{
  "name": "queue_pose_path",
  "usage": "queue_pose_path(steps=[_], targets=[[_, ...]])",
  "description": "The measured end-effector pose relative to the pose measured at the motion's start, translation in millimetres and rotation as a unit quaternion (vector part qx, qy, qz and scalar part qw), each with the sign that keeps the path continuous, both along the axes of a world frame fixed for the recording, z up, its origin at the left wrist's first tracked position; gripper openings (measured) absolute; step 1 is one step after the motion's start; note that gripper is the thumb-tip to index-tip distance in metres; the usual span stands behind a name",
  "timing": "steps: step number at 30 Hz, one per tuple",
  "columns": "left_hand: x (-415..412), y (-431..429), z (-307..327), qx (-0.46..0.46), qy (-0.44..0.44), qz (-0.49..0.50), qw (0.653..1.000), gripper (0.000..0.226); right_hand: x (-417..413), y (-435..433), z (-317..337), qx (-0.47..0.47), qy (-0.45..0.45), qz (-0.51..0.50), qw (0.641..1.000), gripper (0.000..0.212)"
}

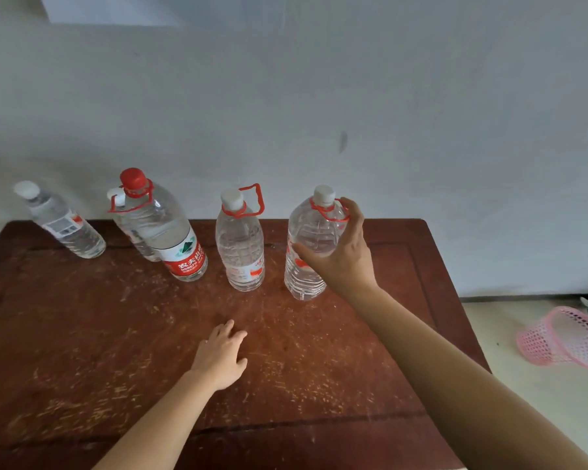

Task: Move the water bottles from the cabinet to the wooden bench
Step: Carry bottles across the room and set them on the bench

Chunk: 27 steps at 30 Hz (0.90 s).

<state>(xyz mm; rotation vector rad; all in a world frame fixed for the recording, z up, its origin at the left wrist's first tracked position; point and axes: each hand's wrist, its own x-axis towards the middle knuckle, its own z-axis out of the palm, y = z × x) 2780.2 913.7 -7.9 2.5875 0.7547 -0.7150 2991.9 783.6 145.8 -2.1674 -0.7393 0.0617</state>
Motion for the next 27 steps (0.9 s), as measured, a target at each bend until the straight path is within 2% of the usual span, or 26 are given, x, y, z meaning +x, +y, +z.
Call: queue_pose_path(steps=[4,9,11,15,18,21,24,27], targets=[[-7,-6,22,0.014,-0.025,0.055,0.998,0.059,9,-13,1,-0.035,-0.006,0.045,0.998,0.109],[-18,-20,69,0.087,-0.115,0.171,0.975,0.058,12,-26,6,-0.057,-0.119,0.098,0.986,0.115],[-29,-29,84,0.102,-0.148,0.22,0.959,0.059,6,-31,5,-0.038,-0.194,0.102,0.975,0.107],[-80,-73,104,0.174,-0.202,0.313,0.912,0.063,-31,-38,-12,0.053,-0.314,0.197,0.927,0.075],[-132,-116,116,0.23,-0.218,0.365,0.876,0.071,-87,-29,-32,0.048,-0.279,0.298,0.912,0.065],[-188,-155,139,0.299,-0.199,0.403,0.842,0.065,-158,-25,-31,0.039,-0.235,0.396,0.887,0.062],[-254,-189,168,0.373,-0.165,0.437,0.802,0.061,-228,-27,-11,0.056,-0.234,0.484,0.841,0.062],[-322,-227,202,0.424,-0.144,0.49,0.747,0.062,-297,-32,13,0.084,-0.254,0.546,0.794,0.065]])
